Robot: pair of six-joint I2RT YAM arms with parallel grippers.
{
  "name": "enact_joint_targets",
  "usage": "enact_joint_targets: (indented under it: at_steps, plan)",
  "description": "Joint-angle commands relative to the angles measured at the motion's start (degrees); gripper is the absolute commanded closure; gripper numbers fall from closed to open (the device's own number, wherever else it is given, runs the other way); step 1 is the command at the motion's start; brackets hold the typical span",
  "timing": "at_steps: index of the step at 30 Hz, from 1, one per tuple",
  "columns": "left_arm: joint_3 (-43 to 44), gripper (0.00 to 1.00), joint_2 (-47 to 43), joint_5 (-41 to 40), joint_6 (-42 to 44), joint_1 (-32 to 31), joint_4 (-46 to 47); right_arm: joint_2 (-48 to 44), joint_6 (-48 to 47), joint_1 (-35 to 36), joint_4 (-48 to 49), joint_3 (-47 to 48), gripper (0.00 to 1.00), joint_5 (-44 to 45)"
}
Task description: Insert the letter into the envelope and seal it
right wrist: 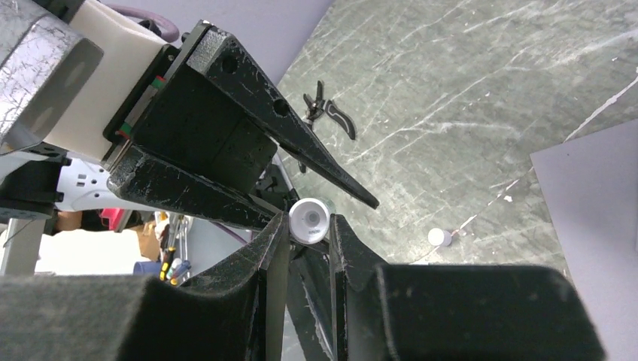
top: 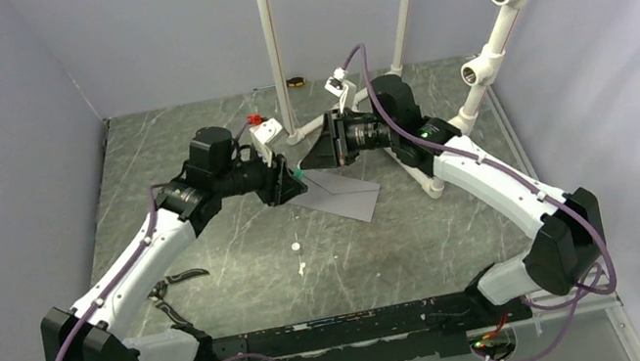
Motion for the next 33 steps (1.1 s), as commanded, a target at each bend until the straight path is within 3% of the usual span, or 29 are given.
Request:
enact_joint_targets:
  at_steps: [1,6,10,12,14,16,19,27,31,33]
  plan:
    - [5.17,0.58,0.83,0.43,1.39,0.11,-0.28,0.97,1.15,-0.19,1.08,2.52,1.00,-0.86]
    - [5.39,0.79,1.01,0.35,1.24,0.28,0.39,1.30,0.45,-0.18,0.80,2.84,0.99,-1.62]
    - [5.63,0.87,0.81,1.17,0.87,0.55,1.47,1.47,-1.24,-0.14,-0.70,3.46,0.96,-1.56]
    - [5.96,0.95,0.99,1.84,1.02,0.64,1.34,1.33,-1.58,-0.15,-1.10,3.80,0.92,-1.54]
    - [6.43,0.97,1.00,3.21,1.69,0.75,0.91,1.02,-1.66,-0.15,-1.00,4.02,0.78,-1.25]
    - [7.12,0.98,0.93,4.46,2.64,0.86,-0.30,0.24,-2.31,-0.20,-1.35,4.09,0.54,0.45]
    - [9.02,0.98,0.89,7.17,4.30,0.95,-2.83,-0.88,-4.98,-0.17,-0.45,3.97,0.42,-1.16]
    - [16.05,0.98,4.00,20.31,7.86,1.17,-10.93,-2.18,-15.82,-0.17,-3.68,7.73,0.44,-9.54]
    - [18.83,0.98,5.12,22.51,9.89,1.17,-15.26,-2.53,-18.18,-0.22,-5.01,9.43,0.45,-12.02]
    - [19.43,0.98,5.01,22.62,10.60,1.17,-15.86,-2.87,-18.27,-0.17,-4.42,9.19,0.50,-12.79]
